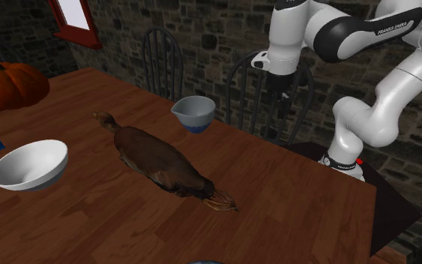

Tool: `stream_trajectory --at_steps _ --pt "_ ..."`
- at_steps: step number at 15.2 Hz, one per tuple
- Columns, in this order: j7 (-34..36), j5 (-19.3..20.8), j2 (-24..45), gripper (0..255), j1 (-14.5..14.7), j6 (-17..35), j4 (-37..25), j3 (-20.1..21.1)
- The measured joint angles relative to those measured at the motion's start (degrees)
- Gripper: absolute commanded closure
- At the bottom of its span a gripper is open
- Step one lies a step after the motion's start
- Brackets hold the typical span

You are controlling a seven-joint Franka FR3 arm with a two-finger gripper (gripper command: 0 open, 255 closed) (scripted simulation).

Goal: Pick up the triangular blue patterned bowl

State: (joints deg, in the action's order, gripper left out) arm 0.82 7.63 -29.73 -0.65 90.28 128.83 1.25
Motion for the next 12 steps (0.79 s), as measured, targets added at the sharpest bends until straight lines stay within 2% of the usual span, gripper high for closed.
stream_trajectory --at_steps 7,12 --pt "-0.33 1.05 14.26 0 -0.88 4.7 -11.39 -0.86" --pt "-0.69 1.44 25.09 0 -1.34 5.83 -22.4 -1.3"
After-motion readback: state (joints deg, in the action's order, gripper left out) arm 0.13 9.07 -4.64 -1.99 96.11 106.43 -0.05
